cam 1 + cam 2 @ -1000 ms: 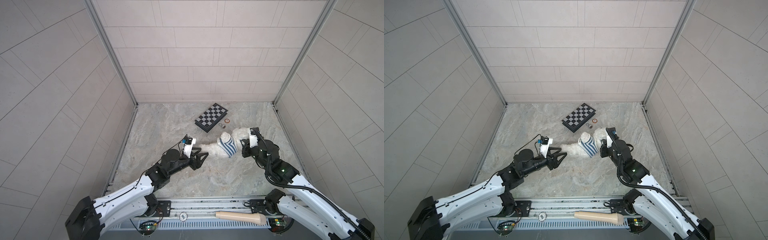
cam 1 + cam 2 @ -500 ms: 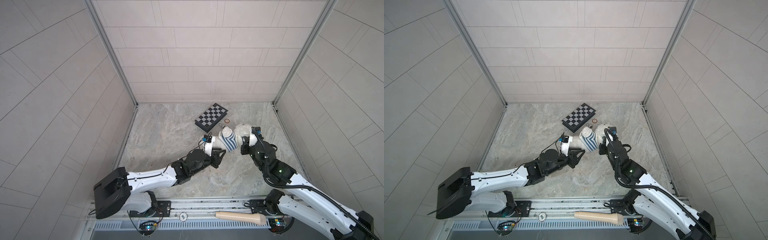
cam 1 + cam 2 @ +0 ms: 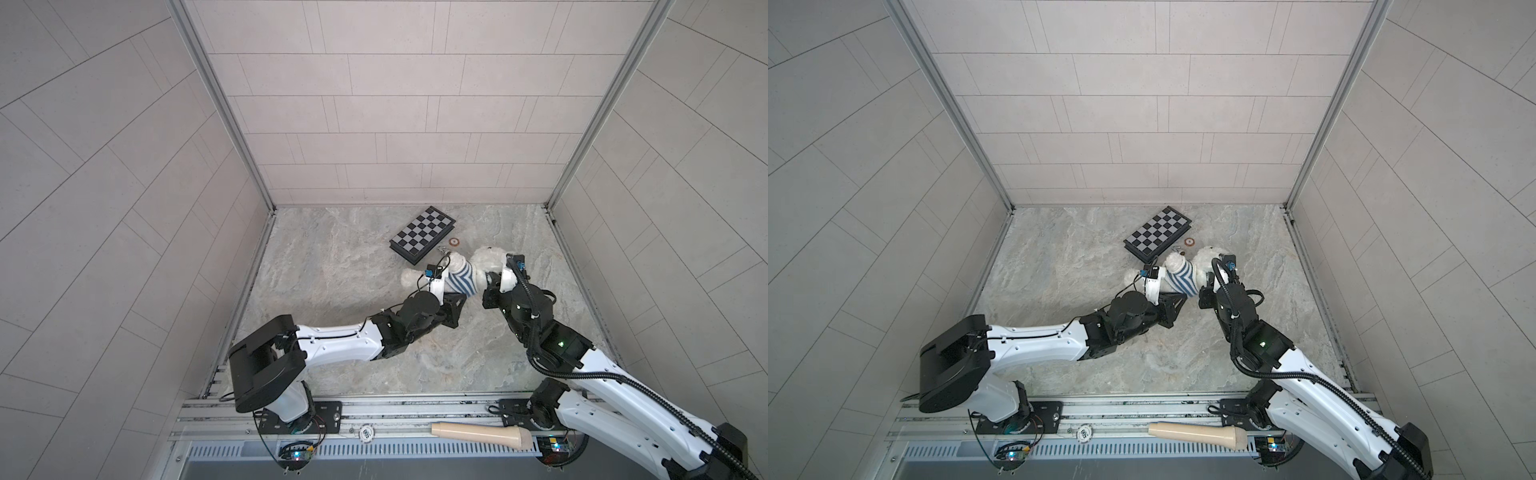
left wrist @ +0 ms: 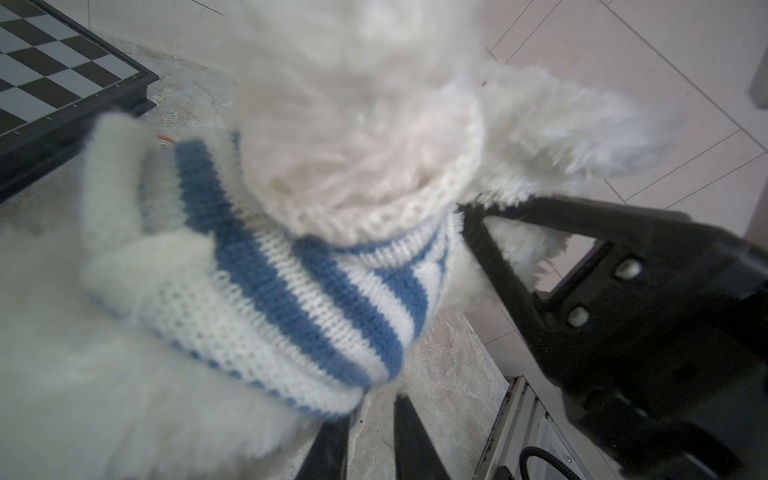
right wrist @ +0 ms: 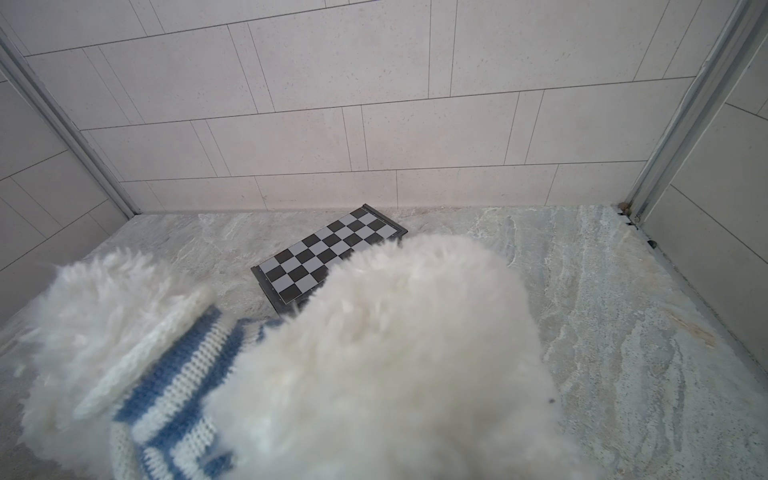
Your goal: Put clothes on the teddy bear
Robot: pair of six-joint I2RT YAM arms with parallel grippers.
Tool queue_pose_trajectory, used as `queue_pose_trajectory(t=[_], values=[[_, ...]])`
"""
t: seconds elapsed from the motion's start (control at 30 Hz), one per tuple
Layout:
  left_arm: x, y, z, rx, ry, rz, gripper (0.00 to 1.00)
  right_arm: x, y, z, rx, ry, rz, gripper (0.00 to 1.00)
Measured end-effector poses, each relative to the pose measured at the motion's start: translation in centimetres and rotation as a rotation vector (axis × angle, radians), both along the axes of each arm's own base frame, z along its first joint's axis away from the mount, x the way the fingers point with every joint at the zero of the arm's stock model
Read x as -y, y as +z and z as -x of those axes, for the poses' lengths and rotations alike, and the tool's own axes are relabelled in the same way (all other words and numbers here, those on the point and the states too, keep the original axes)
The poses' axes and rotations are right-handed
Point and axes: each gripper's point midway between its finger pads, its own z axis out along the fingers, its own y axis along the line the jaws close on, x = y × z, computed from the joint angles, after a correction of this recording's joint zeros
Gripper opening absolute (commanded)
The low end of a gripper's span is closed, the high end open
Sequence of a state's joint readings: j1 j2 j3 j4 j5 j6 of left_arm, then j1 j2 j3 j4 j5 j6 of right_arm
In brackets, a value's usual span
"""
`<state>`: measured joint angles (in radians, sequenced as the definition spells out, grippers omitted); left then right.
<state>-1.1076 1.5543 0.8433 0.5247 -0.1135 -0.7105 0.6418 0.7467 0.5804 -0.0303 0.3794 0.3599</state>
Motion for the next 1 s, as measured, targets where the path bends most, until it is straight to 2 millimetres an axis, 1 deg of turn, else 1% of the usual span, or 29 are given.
queue_pose_trajectory(t=[0.07,0.2,0.33,0.4,0.53,0.57,0.77,0.83,1.0], values=[[-0.3,-0.4,-0.2,-0.009,0.021,-0.013,0.19,0.1,0.1,0.1,0.007,-0.001,-0.006,0.00],[-0.8,-0.9,-0.6,-0.017,0.059,-0.032,0.24,0.1,-0.1,0.2,0.006,0.000,-0.013,0.00],[-0.8,-0.9,-0.7,-0.017,0.066,-0.034,0.24,0.1,-0.2,0.2,0.004,-0.002,-0.018,0.00],[-0.7,-1.0,-0.8,-0.016,0.069,-0.035,0.21,0.2,-0.1,0.2,0.004,-0.004,-0.020,0.00],[-0.5,-1.3,-0.9,-0.015,0.068,-0.041,0.03,0.4,-0.1,0.4,0.008,-0.009,-0.023,0.00],[-0.4,-1.4,-0.9,-0.016,0.067,-0.040,0.00,0.4,-0.1,0.4,0.009,-0.011,-0.024,0.00],[-0.5,-1.5,-1.2,-0.017,0.054,-0.027,0.00,0.6,-0.3,0.5,0.007,-0.016,-0.020,0.00],[-1.0,-1.7,-1.3,-0.019,0.052,-0.020,0.00,0.6,-0.5,0.5,0.001,-0.017,-0.015,0.00],[-3.4,-2.8,-1.5,-0.040,0.052,-0.032,0.00,0.6,-1.1,0.7,-0.022,-0.012,0.009,0.00]])
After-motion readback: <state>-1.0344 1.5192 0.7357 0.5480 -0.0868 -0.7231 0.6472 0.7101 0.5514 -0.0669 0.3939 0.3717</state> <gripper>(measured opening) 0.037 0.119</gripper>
